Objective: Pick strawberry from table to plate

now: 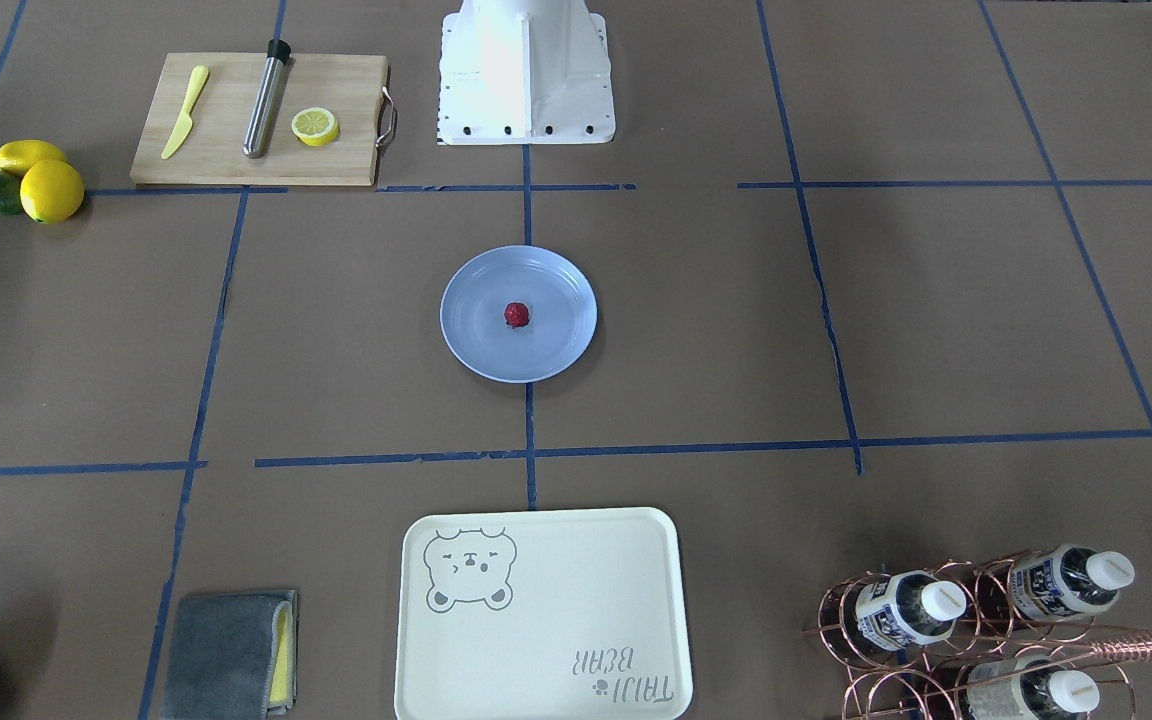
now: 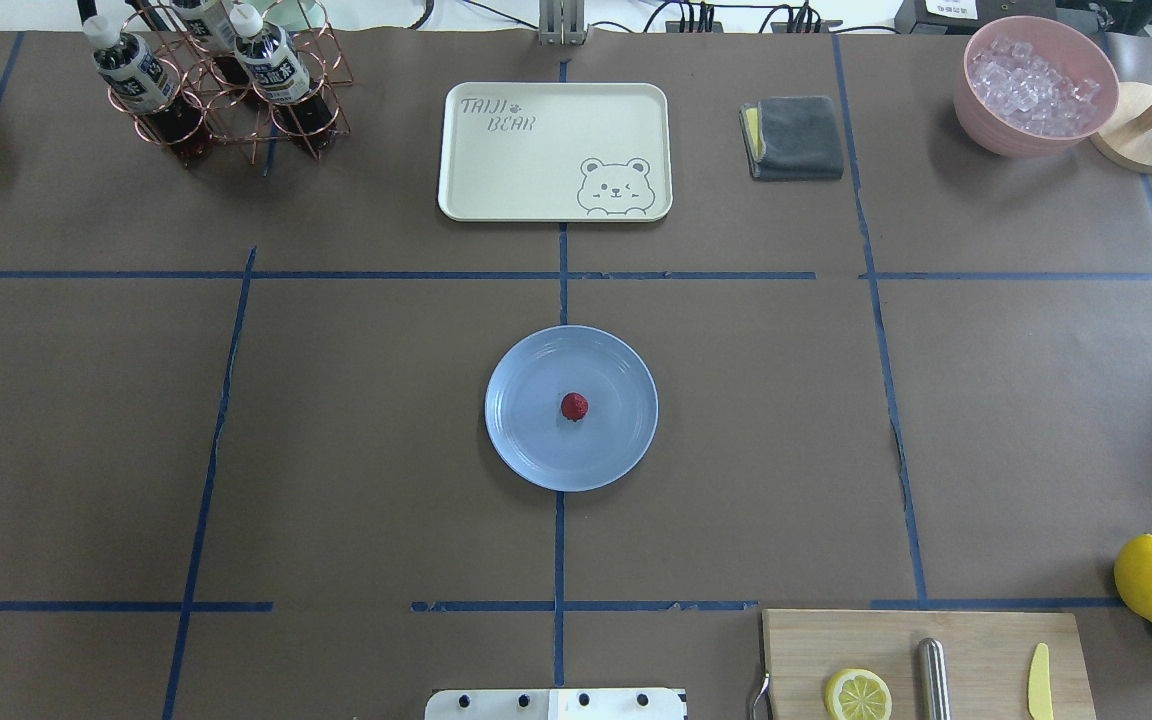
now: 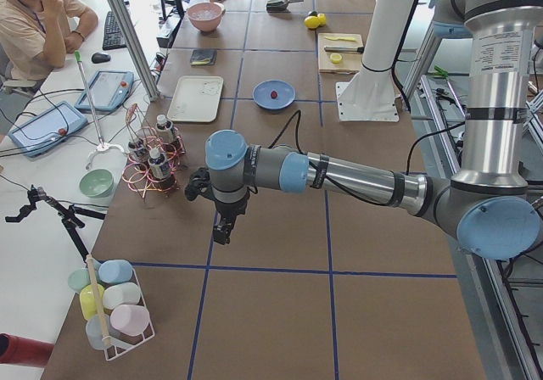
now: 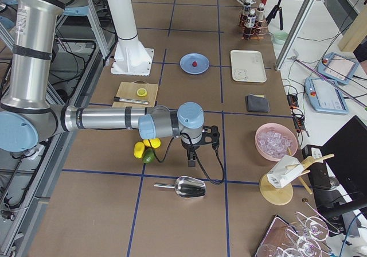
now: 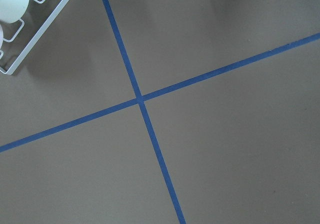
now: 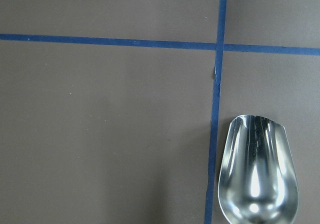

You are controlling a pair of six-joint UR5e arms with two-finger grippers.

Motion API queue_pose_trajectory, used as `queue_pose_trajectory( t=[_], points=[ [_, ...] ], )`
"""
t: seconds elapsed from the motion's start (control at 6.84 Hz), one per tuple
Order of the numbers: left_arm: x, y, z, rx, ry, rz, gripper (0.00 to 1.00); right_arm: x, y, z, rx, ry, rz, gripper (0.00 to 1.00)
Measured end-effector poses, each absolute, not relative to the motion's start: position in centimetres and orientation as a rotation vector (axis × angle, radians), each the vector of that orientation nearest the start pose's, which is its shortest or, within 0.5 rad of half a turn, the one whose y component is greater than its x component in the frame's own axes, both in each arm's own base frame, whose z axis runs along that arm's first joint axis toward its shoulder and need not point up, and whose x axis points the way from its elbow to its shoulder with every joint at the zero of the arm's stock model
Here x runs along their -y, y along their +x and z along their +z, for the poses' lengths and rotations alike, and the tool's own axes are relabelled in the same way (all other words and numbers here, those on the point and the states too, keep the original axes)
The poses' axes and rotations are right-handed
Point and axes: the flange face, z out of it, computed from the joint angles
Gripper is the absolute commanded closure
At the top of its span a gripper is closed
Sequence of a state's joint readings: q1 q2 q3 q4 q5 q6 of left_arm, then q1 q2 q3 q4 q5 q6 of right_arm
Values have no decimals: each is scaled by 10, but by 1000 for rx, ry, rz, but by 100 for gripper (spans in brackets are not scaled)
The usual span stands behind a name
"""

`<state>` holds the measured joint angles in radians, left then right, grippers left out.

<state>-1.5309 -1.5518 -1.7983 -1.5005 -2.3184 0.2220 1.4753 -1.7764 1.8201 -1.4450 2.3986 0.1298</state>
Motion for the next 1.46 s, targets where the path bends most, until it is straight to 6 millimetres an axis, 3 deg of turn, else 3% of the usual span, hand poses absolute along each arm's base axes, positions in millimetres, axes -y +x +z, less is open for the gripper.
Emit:
queue_pose_trajectory(
  t=[1.46],
  points=[
    [489,-45,571,-736,205,309,0,419,1,612,837,47,-82,0]
  ],
)
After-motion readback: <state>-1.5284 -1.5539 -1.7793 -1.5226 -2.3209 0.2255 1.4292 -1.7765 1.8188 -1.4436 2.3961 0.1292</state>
